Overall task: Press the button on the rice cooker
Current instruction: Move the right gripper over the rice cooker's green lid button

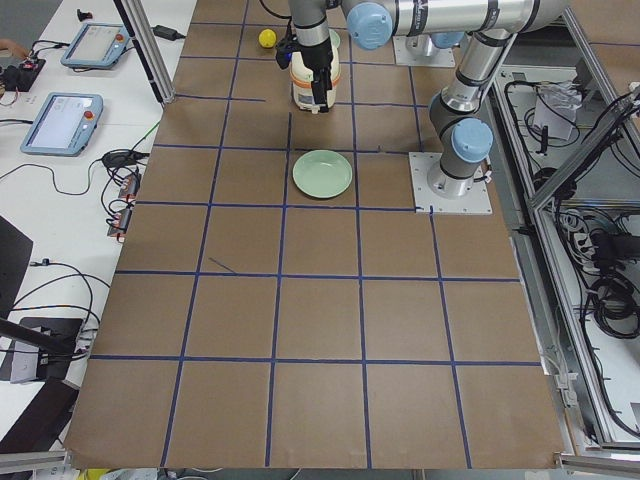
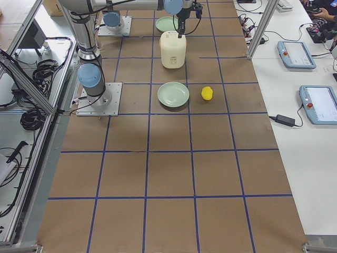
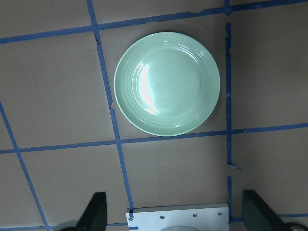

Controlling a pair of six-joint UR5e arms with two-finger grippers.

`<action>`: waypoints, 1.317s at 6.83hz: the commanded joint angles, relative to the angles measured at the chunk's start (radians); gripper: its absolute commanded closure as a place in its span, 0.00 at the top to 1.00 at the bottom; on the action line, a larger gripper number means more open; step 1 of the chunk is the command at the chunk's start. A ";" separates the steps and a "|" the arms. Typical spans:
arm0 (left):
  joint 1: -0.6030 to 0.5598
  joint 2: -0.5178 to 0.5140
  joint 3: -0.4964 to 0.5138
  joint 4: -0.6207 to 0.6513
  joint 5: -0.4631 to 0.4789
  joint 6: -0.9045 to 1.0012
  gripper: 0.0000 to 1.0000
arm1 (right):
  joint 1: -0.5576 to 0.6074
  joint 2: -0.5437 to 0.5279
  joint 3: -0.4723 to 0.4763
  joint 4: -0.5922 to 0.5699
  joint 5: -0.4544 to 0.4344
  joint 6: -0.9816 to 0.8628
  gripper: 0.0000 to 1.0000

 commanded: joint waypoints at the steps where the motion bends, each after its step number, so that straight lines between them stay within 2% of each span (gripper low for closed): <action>1: 0.000 0.000 0.000 0.000 0.002 0.000 1.00 | 0.005 0.002 0.085 -0.089 0.019 0.001 0.17; 5: 0.000 0.000 0.000 0.000 0.000 0.000 1.00 | 0.011 0.005 0.107 -0.118 0.058 0.016 0.17; 9: 0.000 0.000 0.000 0.000 0.000 0.000 1.00 | 0.011 -0.001 0.173 -0.141 0.058 0.027 0.17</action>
